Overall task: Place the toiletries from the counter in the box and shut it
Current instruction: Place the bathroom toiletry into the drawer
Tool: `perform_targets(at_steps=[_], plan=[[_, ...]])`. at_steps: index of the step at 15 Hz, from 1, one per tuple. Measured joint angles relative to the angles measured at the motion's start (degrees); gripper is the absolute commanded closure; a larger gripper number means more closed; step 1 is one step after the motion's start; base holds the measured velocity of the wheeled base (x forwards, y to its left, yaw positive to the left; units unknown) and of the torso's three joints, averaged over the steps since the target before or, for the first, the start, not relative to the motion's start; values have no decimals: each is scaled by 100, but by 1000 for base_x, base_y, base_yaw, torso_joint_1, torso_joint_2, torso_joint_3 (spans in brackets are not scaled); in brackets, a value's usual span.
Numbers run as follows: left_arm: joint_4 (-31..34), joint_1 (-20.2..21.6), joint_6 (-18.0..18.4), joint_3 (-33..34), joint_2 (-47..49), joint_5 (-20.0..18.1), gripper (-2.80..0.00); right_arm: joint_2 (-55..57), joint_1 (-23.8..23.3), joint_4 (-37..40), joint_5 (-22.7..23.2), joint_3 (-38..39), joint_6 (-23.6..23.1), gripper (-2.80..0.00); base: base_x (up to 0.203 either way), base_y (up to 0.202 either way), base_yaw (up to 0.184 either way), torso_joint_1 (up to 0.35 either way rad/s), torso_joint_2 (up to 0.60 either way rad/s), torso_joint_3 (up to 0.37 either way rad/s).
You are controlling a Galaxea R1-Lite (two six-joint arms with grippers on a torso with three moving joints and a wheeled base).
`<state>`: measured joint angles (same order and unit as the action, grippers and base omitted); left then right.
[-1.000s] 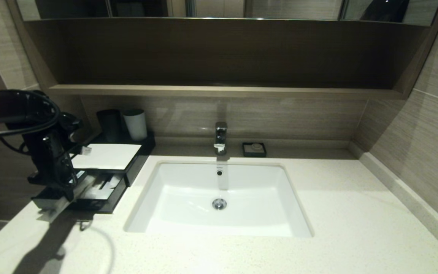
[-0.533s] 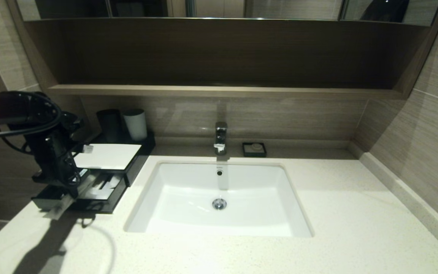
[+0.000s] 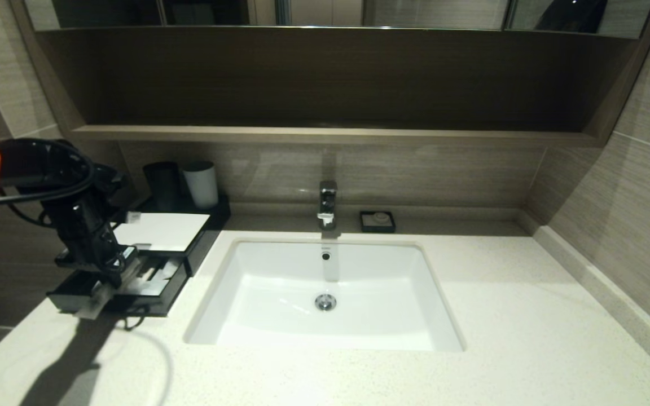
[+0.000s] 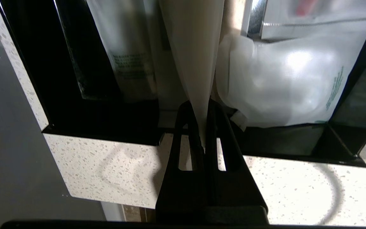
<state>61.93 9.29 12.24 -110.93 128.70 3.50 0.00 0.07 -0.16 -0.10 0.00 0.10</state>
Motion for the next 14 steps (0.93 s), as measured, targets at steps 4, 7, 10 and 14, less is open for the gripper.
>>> perform_targets(at_steps=[4,7,10,14], plan=[[-174,0,-26,-1,56,5,0,0,0,0,2,0,0,0,0,0,0,0,0,0],[-301,0,-54,-1,106,1,0,0,0,2,0,0,0,0,0,0,0,0,0,0],[-476,0,-81,-1,143,5,0,0,0,2,0,0,0,0,0,0,0,0,0,0],[-592,0,-89,-6,162,0,0,0,0,0,1,0,0,0,0,0,0,0,0,0]])
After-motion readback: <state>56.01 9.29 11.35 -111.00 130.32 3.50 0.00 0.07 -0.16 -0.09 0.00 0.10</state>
